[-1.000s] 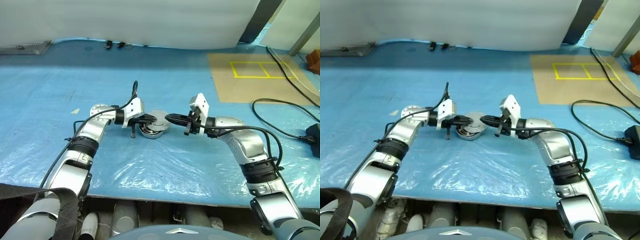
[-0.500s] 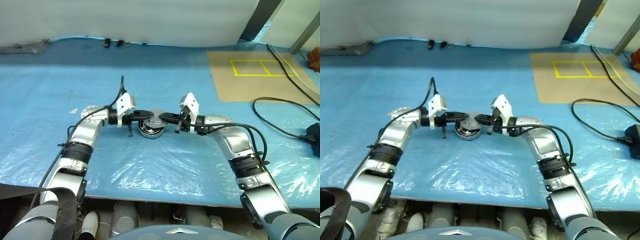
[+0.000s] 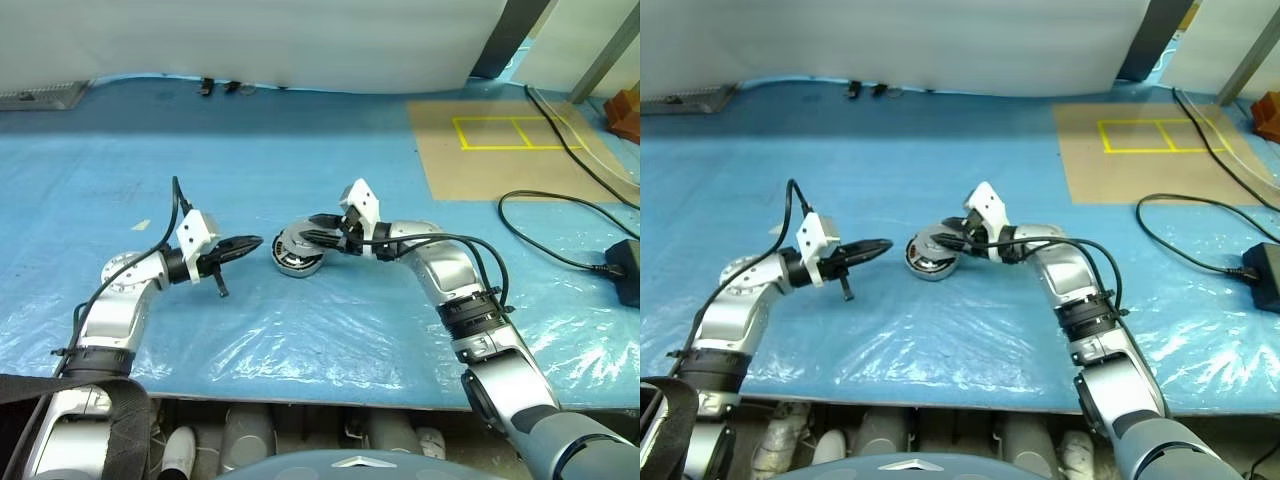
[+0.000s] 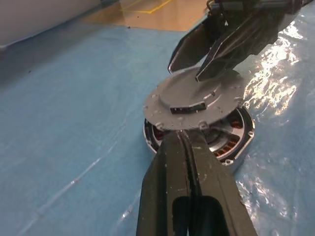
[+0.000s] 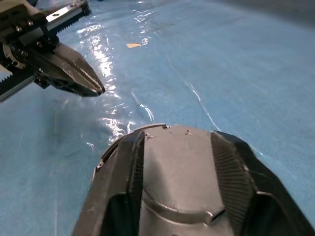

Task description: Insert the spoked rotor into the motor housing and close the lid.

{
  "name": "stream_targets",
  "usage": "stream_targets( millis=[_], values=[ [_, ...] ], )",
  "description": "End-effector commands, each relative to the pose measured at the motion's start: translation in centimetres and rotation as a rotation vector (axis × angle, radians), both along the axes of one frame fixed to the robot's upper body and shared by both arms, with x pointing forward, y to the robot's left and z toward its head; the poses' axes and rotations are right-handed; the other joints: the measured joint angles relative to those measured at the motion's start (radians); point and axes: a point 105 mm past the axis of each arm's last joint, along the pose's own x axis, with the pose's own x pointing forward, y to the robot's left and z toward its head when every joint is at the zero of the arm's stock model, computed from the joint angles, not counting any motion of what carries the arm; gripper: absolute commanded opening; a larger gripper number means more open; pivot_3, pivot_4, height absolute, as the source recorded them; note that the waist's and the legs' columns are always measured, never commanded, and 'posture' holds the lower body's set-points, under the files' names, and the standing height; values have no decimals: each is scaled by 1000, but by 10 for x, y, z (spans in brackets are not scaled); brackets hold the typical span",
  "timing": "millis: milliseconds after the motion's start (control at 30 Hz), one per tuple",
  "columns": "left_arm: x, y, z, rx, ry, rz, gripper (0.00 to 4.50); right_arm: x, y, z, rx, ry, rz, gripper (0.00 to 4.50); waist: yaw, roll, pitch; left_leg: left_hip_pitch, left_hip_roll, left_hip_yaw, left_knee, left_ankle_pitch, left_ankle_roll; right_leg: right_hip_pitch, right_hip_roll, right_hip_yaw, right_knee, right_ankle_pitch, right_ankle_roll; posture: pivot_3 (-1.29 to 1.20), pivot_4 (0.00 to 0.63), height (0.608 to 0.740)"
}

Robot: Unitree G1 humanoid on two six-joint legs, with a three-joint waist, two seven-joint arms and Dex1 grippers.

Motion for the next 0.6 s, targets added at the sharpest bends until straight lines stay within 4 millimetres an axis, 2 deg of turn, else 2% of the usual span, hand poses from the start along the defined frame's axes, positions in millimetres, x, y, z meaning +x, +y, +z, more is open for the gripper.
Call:
stream_targets(
  millis=[33,133,333,600],
  values=[
    [-5,3,18,-57,-62,43,0,1,9,15,20,-47,38,3391,0,0,0,0,0,0,0,0,0,0,0,0,0,0,0,0,150,740],
    [-10,3,15,-89,-51,72,0,2,11,13,9,-36,38,4441,0,0,0,1,0,0,1,0,0,0,0,0,1,0,0,0,150,740],
    [-19,5,5,-141,-19,125,0,3,12,3,-49,-15,56,4480,-2,0,0,1,0,1,1,0,0,0,1,1,1,0,0,0,150,740],
    [-22,3,-1,-148,5,134,0,4,15,0,-28,39,48,4480,-2,0,0,2,1,1,1,0,0,0,1,1,2,0,-1,0,150,740]
  ],
)
